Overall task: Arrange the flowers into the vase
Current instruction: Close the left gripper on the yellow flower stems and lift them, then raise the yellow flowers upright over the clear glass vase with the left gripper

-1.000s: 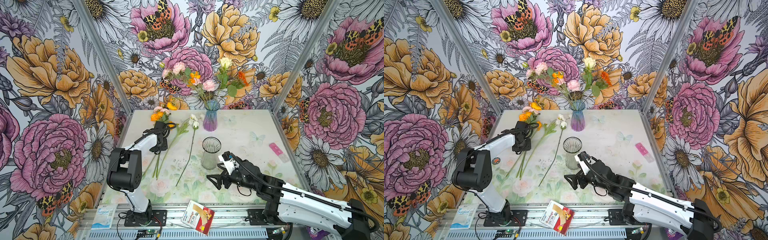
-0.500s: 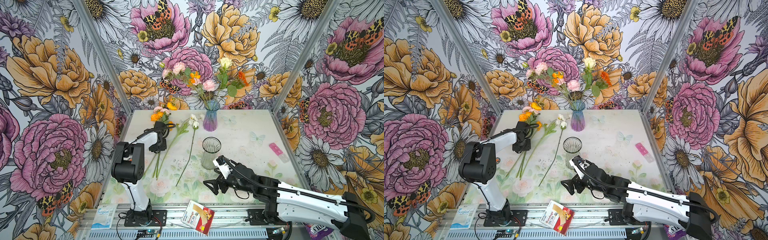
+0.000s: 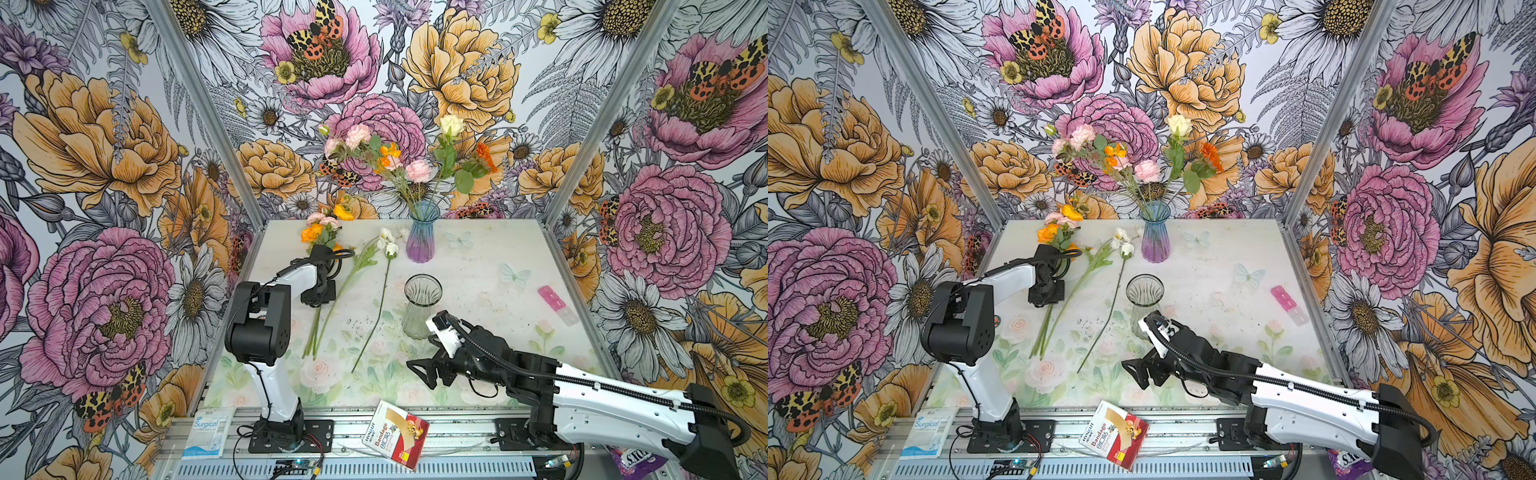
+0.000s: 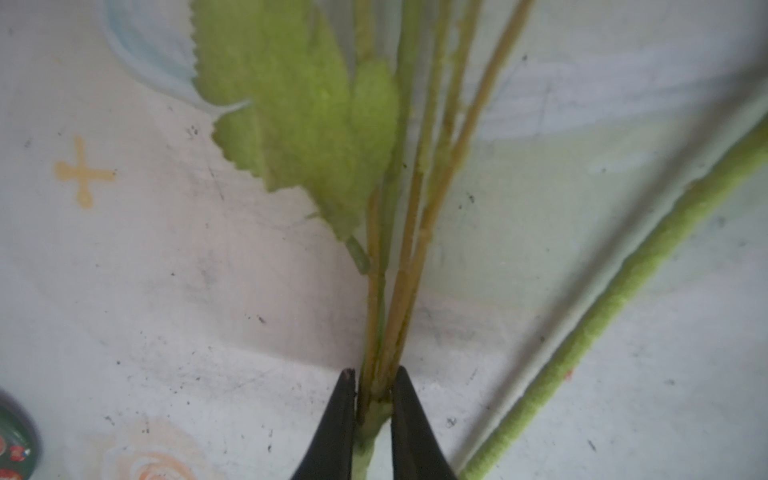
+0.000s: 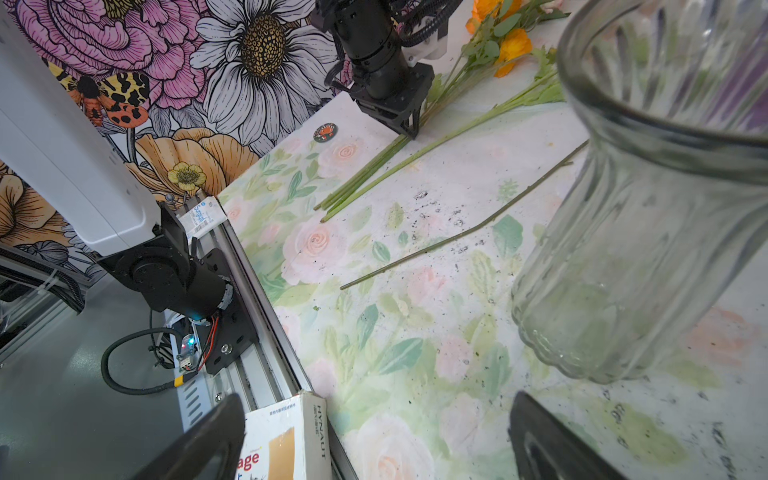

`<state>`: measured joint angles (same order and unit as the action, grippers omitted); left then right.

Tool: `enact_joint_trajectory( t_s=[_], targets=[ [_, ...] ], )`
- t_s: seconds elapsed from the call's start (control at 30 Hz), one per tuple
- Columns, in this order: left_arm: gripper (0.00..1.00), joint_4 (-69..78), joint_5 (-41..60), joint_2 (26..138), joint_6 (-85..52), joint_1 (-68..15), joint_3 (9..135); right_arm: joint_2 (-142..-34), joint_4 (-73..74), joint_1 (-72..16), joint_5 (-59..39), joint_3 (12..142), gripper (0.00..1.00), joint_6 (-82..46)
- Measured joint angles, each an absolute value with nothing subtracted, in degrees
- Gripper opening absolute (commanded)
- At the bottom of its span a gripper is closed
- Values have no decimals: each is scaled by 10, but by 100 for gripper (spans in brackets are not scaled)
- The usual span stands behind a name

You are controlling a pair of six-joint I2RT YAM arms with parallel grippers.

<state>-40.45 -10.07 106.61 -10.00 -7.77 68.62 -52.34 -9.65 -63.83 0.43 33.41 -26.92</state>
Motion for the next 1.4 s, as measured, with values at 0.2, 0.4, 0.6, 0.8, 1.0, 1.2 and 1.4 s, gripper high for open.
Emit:
enact_joint_trajectory(
  t_s=[0.2, 0.4, 0.6, 0.8, 1.0, 1.2, 1.4],
  targets=[
    [8, -407, -115, 1048, -94, -92, 686, -539, -96, -638, 4, 340, 99, -263],
    [7, -416, -131, 1012, -89, -105, 686, -555, -95, -638, 4, 348, 100, -254],
    [1, -445, -149, 976, -88, -119, 686, -569, -93, -638, 4, 356, 99, -242],
    [0, -458, -149, 846, -88, -124, 682, -584, -87, -630, 9, 372, 100, -235],
    [0, -458, -141, 729, -93, -111, 684, -588, -83, -612, 13, 391, 100, -208],
    [0, -465, -117, 689, -105, -103, 684, -591, -78, -593, 13, 420, 99, -184],
    [0, -470, -136, 623, -116, -129, 682, -580, -75, -582, 16, 421, 99, -178]
  ],
)
